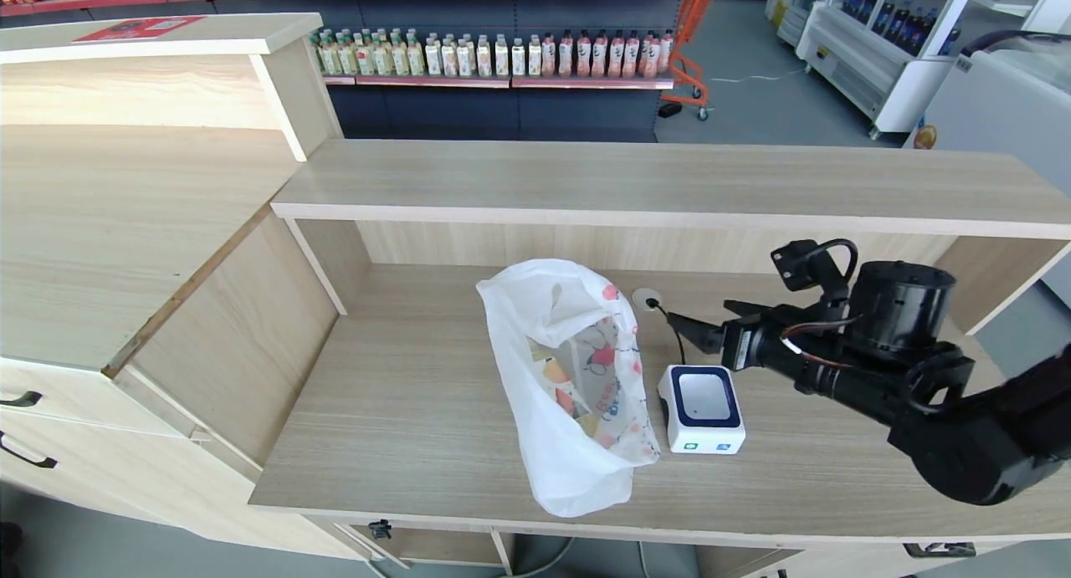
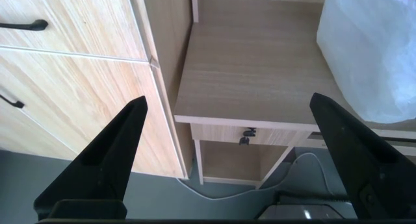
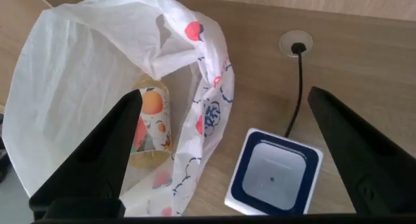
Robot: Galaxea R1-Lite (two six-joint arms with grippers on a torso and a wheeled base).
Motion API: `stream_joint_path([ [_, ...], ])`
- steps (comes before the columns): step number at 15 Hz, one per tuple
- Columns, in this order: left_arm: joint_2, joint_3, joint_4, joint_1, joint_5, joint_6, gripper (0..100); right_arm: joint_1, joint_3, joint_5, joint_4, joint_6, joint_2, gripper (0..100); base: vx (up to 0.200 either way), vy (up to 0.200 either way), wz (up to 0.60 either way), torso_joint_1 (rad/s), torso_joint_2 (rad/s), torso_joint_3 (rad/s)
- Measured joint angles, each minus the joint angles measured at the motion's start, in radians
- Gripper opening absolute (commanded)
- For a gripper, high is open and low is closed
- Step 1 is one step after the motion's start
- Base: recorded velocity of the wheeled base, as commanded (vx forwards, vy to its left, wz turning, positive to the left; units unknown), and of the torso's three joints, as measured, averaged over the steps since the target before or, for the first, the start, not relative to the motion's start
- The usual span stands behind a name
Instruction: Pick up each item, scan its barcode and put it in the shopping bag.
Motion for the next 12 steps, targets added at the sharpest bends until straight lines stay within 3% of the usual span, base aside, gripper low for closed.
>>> stream_joint_path([
  [3, 0.0, 0.0, 0.0, 0.0, 0.0, 0.0, 100, -0.103, 0.192, -0.108, 0.214, 0.003, -0.331, 100, 0.0, 0.0, 0.0, 0.0, 0.0, 0.0],
  [6, 0.0, 0.0, 0.0, 0.0, 0.0, 0.0, 100, -0.176, 0.409, -0.163, 0.338, 0.004, -0.674, 100, 0.0, 0.0, 0.0, 0.0, 0.0, 0.0],
  [12, 0.0, 0.0, 0.0, 0.0, 0.0, 0.0, 100, -0.266, 0.597, -0.2, 0.851, -0.016, -1.431, 100, 0.0, 0.0, 0.0, 0.0, 0.0, 0.0],
])
